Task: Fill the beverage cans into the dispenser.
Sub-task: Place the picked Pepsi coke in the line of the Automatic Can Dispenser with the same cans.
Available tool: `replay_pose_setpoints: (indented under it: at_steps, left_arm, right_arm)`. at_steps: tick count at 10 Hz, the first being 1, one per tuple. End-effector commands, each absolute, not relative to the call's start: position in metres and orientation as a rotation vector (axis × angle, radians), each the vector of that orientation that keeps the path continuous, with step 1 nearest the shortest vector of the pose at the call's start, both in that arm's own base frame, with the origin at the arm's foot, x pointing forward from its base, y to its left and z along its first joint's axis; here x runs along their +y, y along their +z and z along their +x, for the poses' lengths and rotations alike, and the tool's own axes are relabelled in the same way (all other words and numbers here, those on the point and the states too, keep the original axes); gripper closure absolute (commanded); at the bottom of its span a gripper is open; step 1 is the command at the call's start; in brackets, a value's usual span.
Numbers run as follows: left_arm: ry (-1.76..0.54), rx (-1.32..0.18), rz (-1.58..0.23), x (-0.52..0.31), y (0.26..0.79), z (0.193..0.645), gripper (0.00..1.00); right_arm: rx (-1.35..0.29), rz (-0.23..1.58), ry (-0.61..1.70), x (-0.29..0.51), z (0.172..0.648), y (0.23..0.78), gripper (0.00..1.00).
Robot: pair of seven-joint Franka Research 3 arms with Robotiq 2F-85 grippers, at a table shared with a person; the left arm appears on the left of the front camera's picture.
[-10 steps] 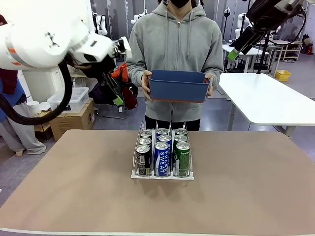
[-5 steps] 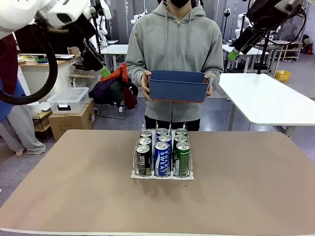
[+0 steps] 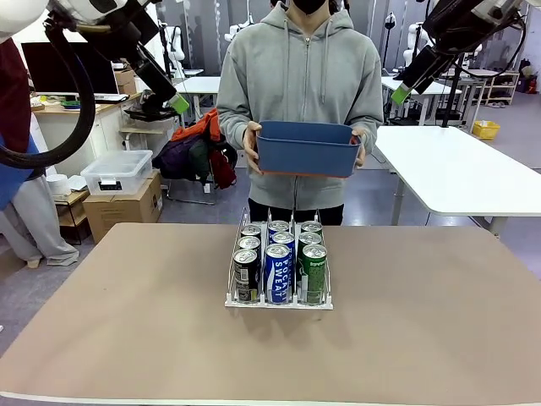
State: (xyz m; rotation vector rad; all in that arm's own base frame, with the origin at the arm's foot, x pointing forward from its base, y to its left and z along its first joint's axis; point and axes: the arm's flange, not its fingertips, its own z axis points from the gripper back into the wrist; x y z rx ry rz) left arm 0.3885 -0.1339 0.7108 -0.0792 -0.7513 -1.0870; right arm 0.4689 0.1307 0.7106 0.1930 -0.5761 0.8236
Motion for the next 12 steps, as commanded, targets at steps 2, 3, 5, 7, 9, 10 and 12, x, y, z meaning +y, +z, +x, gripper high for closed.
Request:
replay_pose_setpoints:
  at_steps: [2,3,5,7,9,10,12]
  left_arm:
    - [-1.044,-0.786,-0.119,-0.1330,0.7139,0.3874,0.00]
    - [-1.057,-0.805,-0.133,-0.1316,0.7129,0.3871,0.00]
    - [-1.065,-0.764,-0.093,-0.1336,0.7155,0.3876,0.00]
    - [-1.065,-0.764,-0.093,-0.1336,0.7155,0.3876,0.00]
    - [-1.065,-0.764,-0.093,-0.1336,0.7155,0.3876,0.00]
    - [-1.065,-0.764,-0.093,-0.1336,0.7155,0.3876,0.00]
    - [-1.065,-0.764,-0.093,-0.1336,0.7155,0.3876,0.00]
  right_arm:
    - [-0.576,0.193,0.823,0.1291,0.4667,0.7098,0.00]
    - [-0.576,0.193,0.823,0.1291,0.4667,0.7098,0.00]
    - [-0.576,0.193,0.823,0.1291,0.4667,0.7098,0.00]
    - [-0.576,0.193,0.823,0.1291,0.4667,0.7098,0.00]
    - [-0.576,0.193,0.823,0.1291,0.4667,0.7098,0.00]
    - [-0.576,0.193,0.823,0.1291,0.4667,0.7098,0.00]
    - [-0.576,0.193,0.823,0.1291,0.4667,0.7098,0.00]
